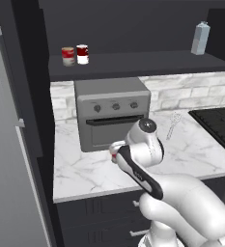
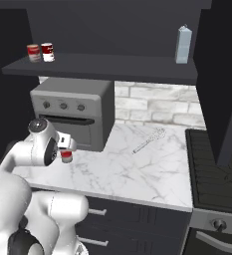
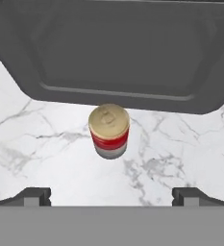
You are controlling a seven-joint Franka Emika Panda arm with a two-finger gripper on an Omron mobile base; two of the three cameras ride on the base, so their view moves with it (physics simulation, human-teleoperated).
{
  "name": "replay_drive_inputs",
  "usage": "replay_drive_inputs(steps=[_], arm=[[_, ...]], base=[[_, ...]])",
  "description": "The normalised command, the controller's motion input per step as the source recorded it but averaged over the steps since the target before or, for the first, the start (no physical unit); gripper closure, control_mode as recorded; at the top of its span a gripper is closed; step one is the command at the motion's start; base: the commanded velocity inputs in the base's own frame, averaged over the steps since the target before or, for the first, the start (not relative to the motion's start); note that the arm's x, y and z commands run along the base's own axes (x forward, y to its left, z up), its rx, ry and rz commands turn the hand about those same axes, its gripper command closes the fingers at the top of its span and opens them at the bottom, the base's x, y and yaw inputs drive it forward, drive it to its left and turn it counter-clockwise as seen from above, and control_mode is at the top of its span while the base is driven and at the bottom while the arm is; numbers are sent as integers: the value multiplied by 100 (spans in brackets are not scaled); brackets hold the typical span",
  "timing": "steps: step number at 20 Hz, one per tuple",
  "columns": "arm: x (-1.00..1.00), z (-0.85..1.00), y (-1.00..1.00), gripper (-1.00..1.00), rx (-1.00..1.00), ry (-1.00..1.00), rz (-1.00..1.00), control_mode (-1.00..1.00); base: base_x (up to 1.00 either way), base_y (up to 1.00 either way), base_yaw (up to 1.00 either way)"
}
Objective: Pick the cans from the counter and place them in their designated side in the cabinet.
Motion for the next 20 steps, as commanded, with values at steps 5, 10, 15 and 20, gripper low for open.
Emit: replay_drive_inputs(steps=[5, 10, 15, 20], arm=[[16, -16, 8, -100, 0, 3, 0, -100], [17, -17, 6, -100, 0, 2, 0, -100], [19, -16, 5, -100, 0, 1, 0, -100], [18, -14, 1, -100, 0, 0, 0, -100]], base=[[0, 0, 0], [0, 0, 0], [0, 0, 0], [0, 0, 0]])
